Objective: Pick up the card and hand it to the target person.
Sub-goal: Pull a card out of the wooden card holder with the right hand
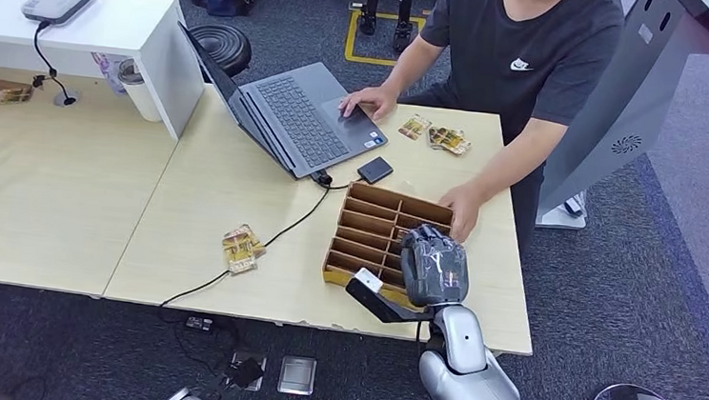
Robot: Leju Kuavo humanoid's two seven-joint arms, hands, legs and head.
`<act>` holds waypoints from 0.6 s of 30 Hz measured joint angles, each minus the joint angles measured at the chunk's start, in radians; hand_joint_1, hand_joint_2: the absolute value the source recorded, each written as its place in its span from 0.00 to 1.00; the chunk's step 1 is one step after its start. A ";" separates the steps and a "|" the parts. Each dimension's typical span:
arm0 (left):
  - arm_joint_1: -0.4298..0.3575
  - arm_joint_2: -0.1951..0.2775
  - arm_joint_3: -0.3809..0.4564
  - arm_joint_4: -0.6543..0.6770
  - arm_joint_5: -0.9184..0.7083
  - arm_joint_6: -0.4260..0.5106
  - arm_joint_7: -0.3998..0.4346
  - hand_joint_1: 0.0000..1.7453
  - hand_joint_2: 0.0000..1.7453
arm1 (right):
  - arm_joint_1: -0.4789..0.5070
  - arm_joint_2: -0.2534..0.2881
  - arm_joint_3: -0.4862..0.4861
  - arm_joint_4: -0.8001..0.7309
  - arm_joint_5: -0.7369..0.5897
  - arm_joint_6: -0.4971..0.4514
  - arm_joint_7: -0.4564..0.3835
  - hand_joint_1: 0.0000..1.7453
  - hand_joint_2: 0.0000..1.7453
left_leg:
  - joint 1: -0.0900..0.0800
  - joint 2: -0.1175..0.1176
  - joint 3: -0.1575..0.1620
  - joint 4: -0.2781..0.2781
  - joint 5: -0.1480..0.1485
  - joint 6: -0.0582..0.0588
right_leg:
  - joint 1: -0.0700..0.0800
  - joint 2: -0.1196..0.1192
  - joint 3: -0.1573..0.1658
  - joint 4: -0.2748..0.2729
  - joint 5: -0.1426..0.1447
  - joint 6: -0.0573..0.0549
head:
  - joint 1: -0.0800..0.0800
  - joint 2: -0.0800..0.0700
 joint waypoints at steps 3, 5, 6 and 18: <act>-0.001 -0.001 0.000 0.000 -0.004 -0.005 0.001 0.00 0.00 | 0.000 0.000 -0.002 0.000 -0.002 0.000 -0.005 1.00 1.00 | 0.000 0.000 0.000 0.000 0.000 0.000 | 0.000 0.000 0.000 0.000 0.000 0.000 | 0.000 0.000; -0.002 -0.001 0.000 0.000 -0.006 -0.006 0.002 0.00 0.00 | 0.000 -0.001 -0.004 0.000 -0.003 0.000 -0.007 1.00 1.00 | 0.000 0.000 0.000 0.000 0.000 0.000 | 0.000 0.000 0.000 0.000 0.000 0.000 | 0.000 0.000; -0.003 -0.001 0.000 0.000 -0.006 -0.006 0.002 0.00 0.00 | 0.000 -0.001 -0.006 0.000 -0.004 0.000 -0.008 1.00 1.00 | 0.000 0.000 0.000 0.000 0.000 0.000 | 0.000 0.000 0.000 0.000 0.000 0.000 | 0.000 0.000; -0.004 -0.002 -0.001 0.000 -0.006 -0.005 0.001 0.00 0.00 | 0.003 -0.001 -0.021 -0.007 0.021 0.000 -0.014 1.00 1.00 | 0.000 0.000 0.000 0.000 0.000 0.000 | 0.000 0.000 0.000 0.000 0.000 0.000 | 0.000 0.000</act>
